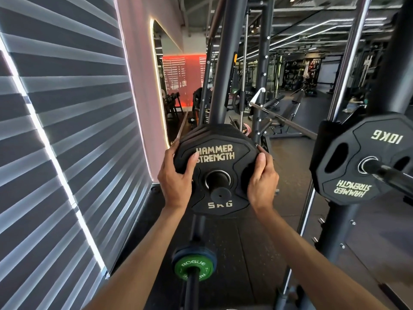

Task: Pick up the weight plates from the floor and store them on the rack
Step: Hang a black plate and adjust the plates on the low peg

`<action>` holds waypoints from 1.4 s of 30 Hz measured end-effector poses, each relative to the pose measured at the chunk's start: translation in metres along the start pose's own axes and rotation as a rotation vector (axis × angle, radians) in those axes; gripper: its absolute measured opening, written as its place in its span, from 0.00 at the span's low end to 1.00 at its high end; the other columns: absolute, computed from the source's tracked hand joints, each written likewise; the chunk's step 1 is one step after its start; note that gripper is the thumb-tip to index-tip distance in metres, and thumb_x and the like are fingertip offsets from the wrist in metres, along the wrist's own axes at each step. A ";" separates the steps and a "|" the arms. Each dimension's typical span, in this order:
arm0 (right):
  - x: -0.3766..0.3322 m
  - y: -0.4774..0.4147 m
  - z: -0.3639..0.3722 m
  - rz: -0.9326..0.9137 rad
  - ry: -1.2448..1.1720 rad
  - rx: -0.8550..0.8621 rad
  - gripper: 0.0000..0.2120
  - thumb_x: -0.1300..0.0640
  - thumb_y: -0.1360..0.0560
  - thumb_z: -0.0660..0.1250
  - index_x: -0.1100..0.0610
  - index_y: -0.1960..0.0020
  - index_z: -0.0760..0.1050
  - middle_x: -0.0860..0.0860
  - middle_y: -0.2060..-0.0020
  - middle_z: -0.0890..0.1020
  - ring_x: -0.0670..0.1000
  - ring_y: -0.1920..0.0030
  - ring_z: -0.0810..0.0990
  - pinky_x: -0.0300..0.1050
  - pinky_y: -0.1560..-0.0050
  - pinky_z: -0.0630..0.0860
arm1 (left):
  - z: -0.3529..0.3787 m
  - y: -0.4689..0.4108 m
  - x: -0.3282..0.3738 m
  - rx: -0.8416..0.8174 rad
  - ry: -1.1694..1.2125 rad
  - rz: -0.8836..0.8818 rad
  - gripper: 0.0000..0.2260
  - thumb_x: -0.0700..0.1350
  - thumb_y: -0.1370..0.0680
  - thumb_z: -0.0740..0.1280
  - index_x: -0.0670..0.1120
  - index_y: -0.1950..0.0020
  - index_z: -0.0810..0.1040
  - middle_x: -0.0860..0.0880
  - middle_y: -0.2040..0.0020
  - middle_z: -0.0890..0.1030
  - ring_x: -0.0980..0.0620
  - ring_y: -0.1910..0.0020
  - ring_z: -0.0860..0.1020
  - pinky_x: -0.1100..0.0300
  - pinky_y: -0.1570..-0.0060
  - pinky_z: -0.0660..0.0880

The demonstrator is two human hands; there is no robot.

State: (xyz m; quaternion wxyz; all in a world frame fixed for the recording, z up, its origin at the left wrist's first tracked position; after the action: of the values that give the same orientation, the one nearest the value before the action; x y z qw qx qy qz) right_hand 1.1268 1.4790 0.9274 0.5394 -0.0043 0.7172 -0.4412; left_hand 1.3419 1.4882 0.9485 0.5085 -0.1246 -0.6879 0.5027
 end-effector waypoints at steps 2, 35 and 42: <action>-0.001 -0.006 0.003 -0.032 0.019 0.003 0.28 0.40 0.18 0.46 0.53 0.30 0.73 0.52 0.44 0.84 0.52 0.45 0.82 0.47 0.43 0.76 | 0.003 0.000 -0.005 0.024 0.012 -0.017 0.23 0.54 0.22 0.70 0.43 0.32 0.74 0.54 0.39 0.80 0.56 0.41 0.81 0.56 0.46 0.82; 0.000 -0.059 0.033 -0.159 0.210 -0.235 0.31 0.35 0.20 0.44 0.51 0.29 0.71 0.54 0.30 0.75 0.56 0.28 0.71 0.59 0.32 0.71 | 0.015 -0.008 -0.033 -0.162 -0.009 -0.381 0.21 0.54 0.19 0.63 0.46 0.29 0.67 0.55 0.42 0.74 0.59 0.48 0.76 0.76 0.61 0.75; -0.012 -0.058 0.018 -0.093 0.245 -0.418 0.30 0.33 0.19 0.44 0.48 0.26 0.64 0.54 0.29 0.73 0.57 0.25 0.65 0.62 0.29 0.68 | 0.008 -0.011 -0.020 -0.180 -0.092 -0.410 0.24 0.59 0.21 0.64 0.49 0.29 0.67 0.50 0.36 0.77 0.55 0.42 0.77 0.72 0.54 0.76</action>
State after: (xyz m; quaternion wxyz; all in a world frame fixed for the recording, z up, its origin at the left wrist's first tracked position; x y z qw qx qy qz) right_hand 1.1184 1.4384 0.9728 0.4150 -0.0955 0.8519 -0.3049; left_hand 1.3479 1.4644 0.9460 0.5549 -0.0040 -0.7633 0.3308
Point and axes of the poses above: each hand's wrist, its own y-axis away from the middle knuckle, its own z-axis out of the palm, x = y × z, the point moved 3 cm from there along -y, towards the middle knuckle
